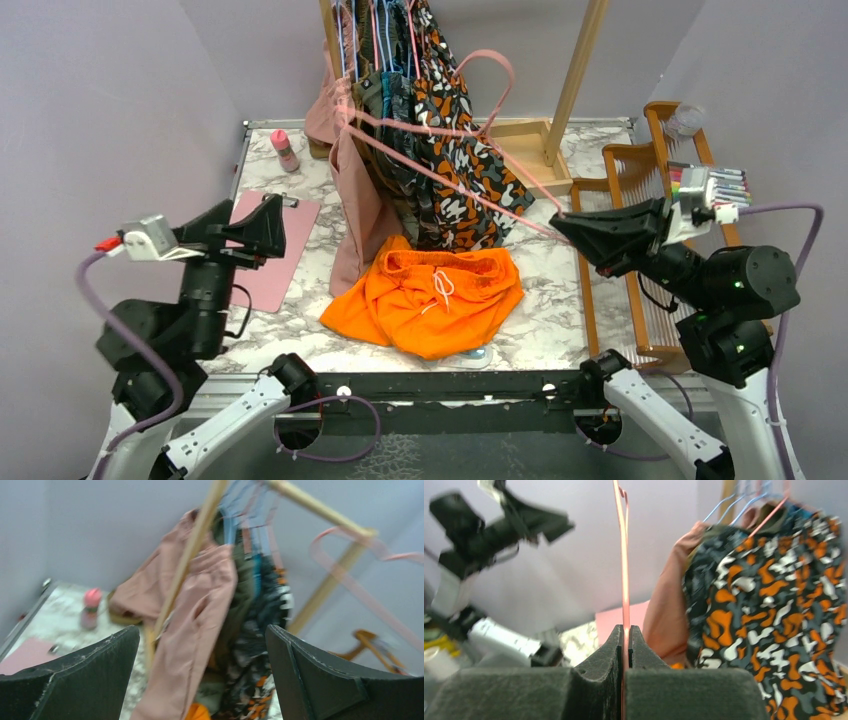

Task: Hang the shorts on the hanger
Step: Pick up the hanger from the clothesline.

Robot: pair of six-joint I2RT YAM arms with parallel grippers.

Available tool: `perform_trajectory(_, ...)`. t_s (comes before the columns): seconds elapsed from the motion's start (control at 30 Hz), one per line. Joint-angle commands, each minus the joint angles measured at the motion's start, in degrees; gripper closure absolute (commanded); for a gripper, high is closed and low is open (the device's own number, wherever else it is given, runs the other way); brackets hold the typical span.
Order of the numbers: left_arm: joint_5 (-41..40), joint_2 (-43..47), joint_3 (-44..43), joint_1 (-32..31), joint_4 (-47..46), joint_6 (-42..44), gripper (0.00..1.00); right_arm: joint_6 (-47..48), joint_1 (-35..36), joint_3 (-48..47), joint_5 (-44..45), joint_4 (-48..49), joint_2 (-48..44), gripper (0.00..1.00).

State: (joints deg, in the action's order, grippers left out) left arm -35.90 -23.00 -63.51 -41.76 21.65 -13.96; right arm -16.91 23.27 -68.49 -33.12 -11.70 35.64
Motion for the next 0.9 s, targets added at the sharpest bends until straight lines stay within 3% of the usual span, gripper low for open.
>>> perform_trajectory(0.0,25.6,-4.5,-7.2,-0.3,-5.3,8.6,0.01,2.5,1.0,7.7,-10.5,2.7,-3.7,0.99)
perform_trajectory(0.13,42.7,-10.6,-12.8,-0.2,-4.5,11.0,0.01,1.7,1.0,14.3,-13.5,2.9,-7.0,0.99)
perform_trajectory(0.23,54.2,-12.8,-10.9,-0.2,-5.0,14.0,0.01,1.0,1.1,17.1,-14.6,2.5,-8.8,0.99)
perform_trajectory(0.4,65.8,-14.6,-6.0,-0.3,-8.1,17.2,0.01,1.3,1.1,17.5,-15.0,-1.2,-10.4,0.99)
perform_trajectory(0.87,78.6,-22.1,-8.5,-0.3,-1.4,23.6,0.05,4.9,1.1,20.1,-19.6,-4.6,-13.1,0.99)
